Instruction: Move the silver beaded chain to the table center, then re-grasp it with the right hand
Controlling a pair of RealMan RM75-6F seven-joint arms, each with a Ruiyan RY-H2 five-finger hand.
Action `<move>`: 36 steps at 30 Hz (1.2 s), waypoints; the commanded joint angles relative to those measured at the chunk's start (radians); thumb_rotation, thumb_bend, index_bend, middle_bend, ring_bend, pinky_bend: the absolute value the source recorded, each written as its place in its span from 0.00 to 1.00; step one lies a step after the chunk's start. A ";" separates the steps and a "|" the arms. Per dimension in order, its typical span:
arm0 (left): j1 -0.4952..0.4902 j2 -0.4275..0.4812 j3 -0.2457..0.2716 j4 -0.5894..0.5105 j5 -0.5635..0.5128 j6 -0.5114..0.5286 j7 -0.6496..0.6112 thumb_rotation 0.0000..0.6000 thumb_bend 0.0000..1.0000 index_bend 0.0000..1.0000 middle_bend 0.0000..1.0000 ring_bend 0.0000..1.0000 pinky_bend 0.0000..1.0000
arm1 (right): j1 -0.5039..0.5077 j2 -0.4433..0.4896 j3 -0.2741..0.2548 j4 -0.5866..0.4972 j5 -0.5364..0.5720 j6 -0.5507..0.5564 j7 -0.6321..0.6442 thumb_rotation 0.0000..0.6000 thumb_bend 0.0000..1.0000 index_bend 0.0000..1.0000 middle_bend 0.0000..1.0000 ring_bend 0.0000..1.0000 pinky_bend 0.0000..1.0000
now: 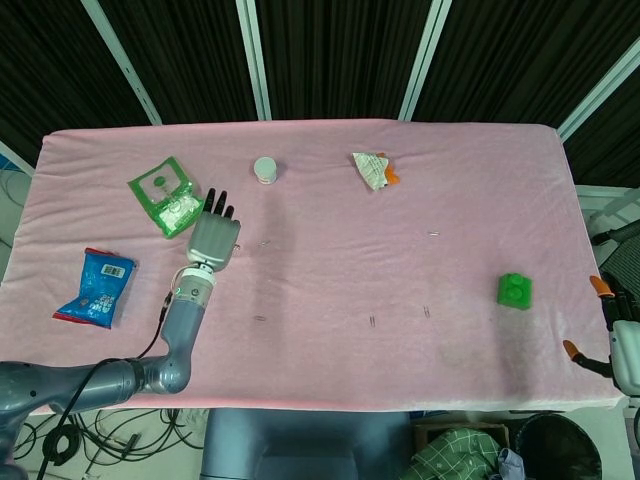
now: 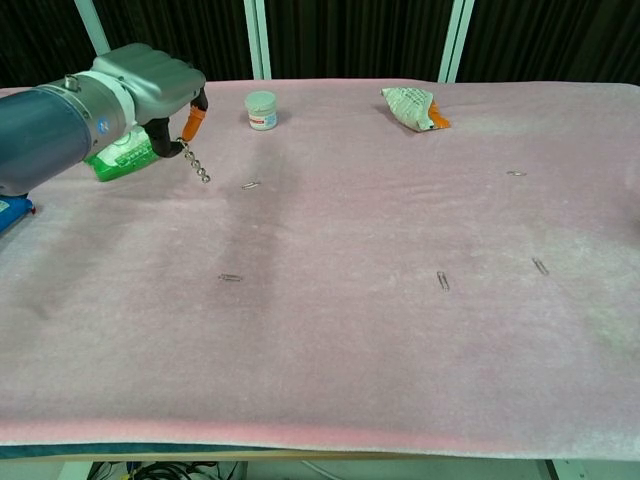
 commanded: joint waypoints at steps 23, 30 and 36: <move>-0.133 -0.130 -0.067 0.195 -0.124 -0.133 0.072 1.00 0.42 0.63 0.25 0.00 0.00 | -0.009 0.005 0.011 0.011 0.027 0.003 0.003 1.00 0.14 0.00 0.00 0.08 0.22; -0.129 -0.133 -0.062 0.200 -0.111 -0.120 0.059 1.00 0.42 0.63 0.25 0.00 0.00 | -0.009 0.004 0.011 0.011 0.025 0.004 -0.001 1.00 0.14 0.00 0.00 0.08 0.22; -0.124 -0.129 -0.054 0.197 -0.111 -0.119 0.062 1.00 0.42 0.63 0.25 0.00 0.00 | -0.009 0.003 0.010 0.009 0.023 0.006 -0.005 1.00 0.14 0.00 0.00 0.08 0.22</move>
